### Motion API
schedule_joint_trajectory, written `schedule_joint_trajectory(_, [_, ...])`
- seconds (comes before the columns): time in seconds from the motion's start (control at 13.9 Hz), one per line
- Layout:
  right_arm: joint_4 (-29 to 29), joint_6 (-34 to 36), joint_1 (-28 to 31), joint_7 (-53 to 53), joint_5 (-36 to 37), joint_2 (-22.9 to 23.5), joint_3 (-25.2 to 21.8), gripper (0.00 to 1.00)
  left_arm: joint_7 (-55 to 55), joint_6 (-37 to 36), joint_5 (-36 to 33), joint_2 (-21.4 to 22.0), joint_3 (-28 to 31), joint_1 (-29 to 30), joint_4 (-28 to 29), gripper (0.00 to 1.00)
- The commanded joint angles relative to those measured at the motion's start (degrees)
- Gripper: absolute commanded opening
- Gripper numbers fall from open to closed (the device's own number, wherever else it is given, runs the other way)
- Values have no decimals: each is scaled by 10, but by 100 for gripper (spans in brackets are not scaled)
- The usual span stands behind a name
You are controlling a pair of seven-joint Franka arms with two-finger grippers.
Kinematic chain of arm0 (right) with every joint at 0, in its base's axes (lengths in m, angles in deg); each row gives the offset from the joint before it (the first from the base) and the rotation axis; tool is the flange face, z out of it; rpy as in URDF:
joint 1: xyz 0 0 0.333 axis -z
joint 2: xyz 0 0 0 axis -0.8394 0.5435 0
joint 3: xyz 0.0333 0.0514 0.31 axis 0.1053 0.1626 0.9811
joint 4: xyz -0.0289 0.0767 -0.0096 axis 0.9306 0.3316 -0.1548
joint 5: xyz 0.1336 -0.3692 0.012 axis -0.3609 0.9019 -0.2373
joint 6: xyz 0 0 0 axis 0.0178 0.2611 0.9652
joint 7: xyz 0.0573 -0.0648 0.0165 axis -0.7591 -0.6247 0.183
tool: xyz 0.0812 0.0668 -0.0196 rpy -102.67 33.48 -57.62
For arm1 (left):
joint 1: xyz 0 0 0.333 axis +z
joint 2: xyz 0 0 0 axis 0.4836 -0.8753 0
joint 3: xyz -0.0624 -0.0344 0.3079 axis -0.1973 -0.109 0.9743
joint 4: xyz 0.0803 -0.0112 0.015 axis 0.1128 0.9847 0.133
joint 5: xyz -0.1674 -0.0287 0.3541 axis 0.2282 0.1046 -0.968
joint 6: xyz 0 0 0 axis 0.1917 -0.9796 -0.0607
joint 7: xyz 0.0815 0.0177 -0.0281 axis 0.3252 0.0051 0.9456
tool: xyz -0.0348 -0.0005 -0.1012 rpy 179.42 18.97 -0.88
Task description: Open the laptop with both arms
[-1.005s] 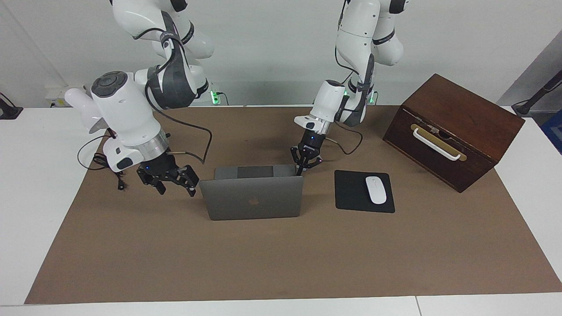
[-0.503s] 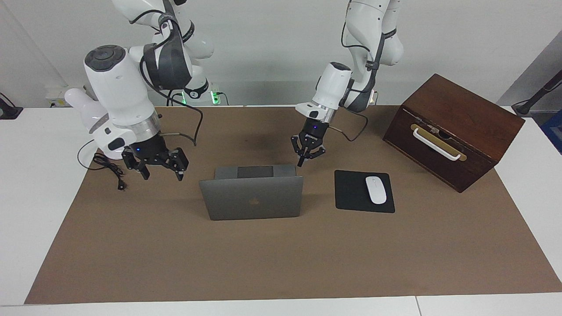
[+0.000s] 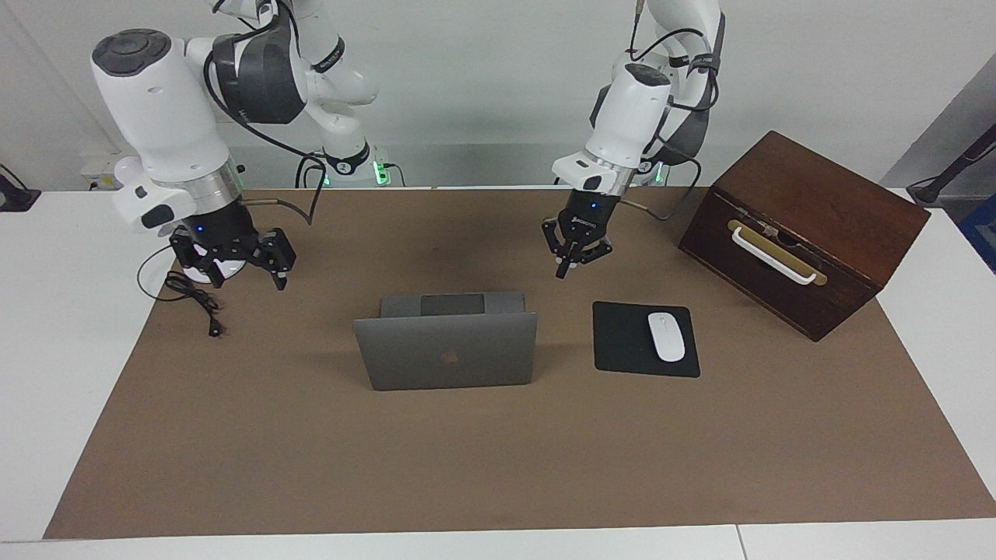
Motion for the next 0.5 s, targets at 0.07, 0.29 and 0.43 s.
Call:
schedule_joint_trajectory(0.07, [-33,10,-80,19,-5,-31,-111,100,-8,-122,-34,12,-4,49,-63,0])
schedule_joint_trajectory(0.29, [-52,10,-97,17,-16,-40,-138,100,-12,-242,-37,12,-5,108,-137,0])
schedule_joint_trajectory(0.43, [-54,10,-97,20,-42,-40,-147,100,-15,-298,-37,11,-5,141,-162,0])
